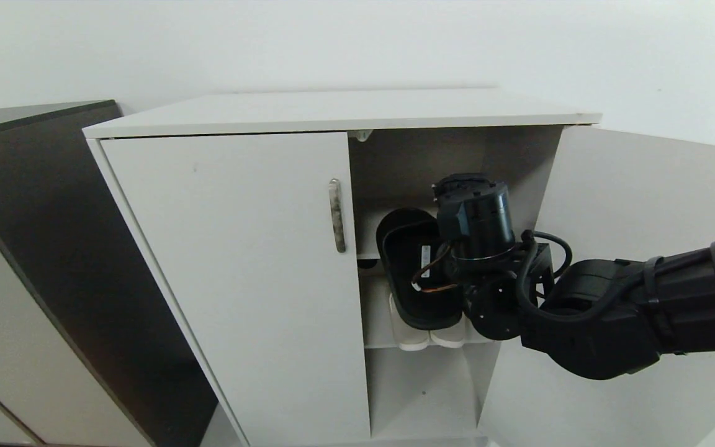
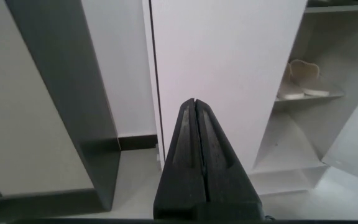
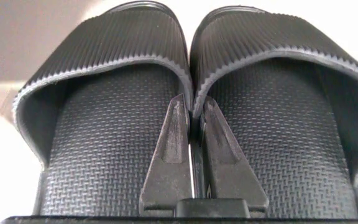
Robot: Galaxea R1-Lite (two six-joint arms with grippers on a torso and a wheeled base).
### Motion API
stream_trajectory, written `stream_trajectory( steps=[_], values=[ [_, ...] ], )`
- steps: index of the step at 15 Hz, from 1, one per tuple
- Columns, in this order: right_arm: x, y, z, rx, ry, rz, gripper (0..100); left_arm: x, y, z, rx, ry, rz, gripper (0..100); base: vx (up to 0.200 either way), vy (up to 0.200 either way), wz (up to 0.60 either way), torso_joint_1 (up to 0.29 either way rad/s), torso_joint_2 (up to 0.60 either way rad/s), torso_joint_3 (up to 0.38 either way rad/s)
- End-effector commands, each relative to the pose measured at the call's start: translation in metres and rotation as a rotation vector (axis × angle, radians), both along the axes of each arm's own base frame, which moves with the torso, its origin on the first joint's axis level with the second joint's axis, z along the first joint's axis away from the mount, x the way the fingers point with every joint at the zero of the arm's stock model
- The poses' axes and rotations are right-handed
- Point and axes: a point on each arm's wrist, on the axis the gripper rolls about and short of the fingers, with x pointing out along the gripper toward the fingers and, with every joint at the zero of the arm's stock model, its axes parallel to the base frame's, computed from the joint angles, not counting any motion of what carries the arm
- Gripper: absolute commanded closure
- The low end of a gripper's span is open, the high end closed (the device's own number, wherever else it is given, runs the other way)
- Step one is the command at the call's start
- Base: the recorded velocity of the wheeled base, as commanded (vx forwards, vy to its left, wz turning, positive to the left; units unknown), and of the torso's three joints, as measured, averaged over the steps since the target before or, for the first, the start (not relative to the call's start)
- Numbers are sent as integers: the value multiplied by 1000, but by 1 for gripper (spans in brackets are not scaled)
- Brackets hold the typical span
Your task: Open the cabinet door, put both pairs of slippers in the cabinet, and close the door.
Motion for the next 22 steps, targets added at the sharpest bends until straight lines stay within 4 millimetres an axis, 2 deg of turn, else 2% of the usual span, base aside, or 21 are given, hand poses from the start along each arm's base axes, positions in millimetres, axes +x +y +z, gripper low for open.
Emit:
stream_trajectory(
  steps=[1,5,13,17,22],
  values=[
    [5,0,-2,1,5,5,100,0,0,0,0,0,0,100,0,0,0,0,0,0],
    [26,6,-16,-12,18,-18,100,0,0,0,-1,1,0,100,0,0,0,0,0,0],
    [68,9,-8,18,-9,-70,100,0,0,0,-1,-2,0,100,0,0,0,0,0,0],
    [75,9,1,20,-12,-81,100,0,0,0,-1,0,0,100,0,0,0,0,0,0],
    [85,10,-5,5,4,-92,100,0,0,0,-3,0,2,100,0,0,0,0,0,0]
  ],
)
